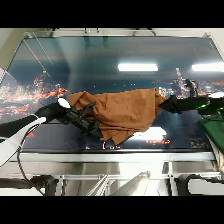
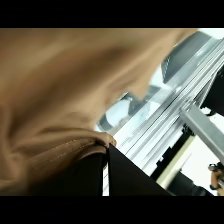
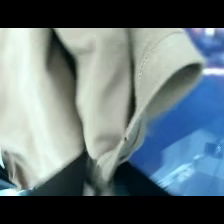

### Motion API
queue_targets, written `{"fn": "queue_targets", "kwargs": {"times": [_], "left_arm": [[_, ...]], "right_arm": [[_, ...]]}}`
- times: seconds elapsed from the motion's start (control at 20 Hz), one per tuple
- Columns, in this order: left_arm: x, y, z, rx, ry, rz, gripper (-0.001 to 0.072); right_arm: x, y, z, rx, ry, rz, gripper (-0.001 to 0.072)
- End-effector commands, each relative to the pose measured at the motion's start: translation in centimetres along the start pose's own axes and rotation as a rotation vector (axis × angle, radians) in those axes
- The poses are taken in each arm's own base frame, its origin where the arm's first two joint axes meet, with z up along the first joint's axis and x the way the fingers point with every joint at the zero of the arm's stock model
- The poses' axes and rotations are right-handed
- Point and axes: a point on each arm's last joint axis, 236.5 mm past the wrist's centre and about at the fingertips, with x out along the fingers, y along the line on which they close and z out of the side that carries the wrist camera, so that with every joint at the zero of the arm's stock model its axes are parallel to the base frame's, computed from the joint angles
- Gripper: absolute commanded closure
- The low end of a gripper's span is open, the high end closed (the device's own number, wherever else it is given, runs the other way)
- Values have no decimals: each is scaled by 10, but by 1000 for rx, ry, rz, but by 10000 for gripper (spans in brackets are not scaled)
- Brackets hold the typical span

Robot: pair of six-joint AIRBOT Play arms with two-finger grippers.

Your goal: Fold the shirts.

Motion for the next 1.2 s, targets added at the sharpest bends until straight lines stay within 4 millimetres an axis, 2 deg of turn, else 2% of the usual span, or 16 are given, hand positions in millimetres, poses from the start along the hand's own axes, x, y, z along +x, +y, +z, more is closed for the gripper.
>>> {"fn": "queue_targets", "kwargs": {"times": [0.0,0.15,0.3,0.5,0.65,0.75,0.8,0.85,0.9,1.0,1.05,1.1,1.15], "left_arm": [[-34,-19,17,74,-102,1,688],[-58,-14,9,43,-168,-11,688],[-61,5,-6,-17,-198,-19,688],[-49,26,-18,-61,-198,-15,687],[-47,27,-22,-51,-187,-19,687],[-50,25,-18,-39,-197,-16,687],[-54,23,-14,-29,-206,-14,687],[-58,18,-9,-16,-218,-19,685],[-64,4,-2,14,-237,-60,683],[-95,-46,11,116,-297,-213,687],[-126,-80,17,184,-360,-303,688],[-165,-112,19,261,-445,-373,688],[-206,-143,15,355,-538,-426,688]], "right_arm": [[-16,10,4,-7,3,35,295],[-27,-6,11,18,-32,9,299],[-33,-18,20,45,-73,-17,301],[-14,-26,16,89,-43,-33,301],[-1,-37,9,127,-7,-30,302],[4,-40,7,149,2,-20,351],[6,-37,8,159,2,-3,431],[7,-30,8,160,2,25,585],[5,-13,11,149,-4,89,691],[-16,37,19,53,-14,256,692],[-40,67,22,-9,-17,329,692],[-70,96,26,-85,-35,391,692],[-109,132,32,-183,-88,450,692]]}}
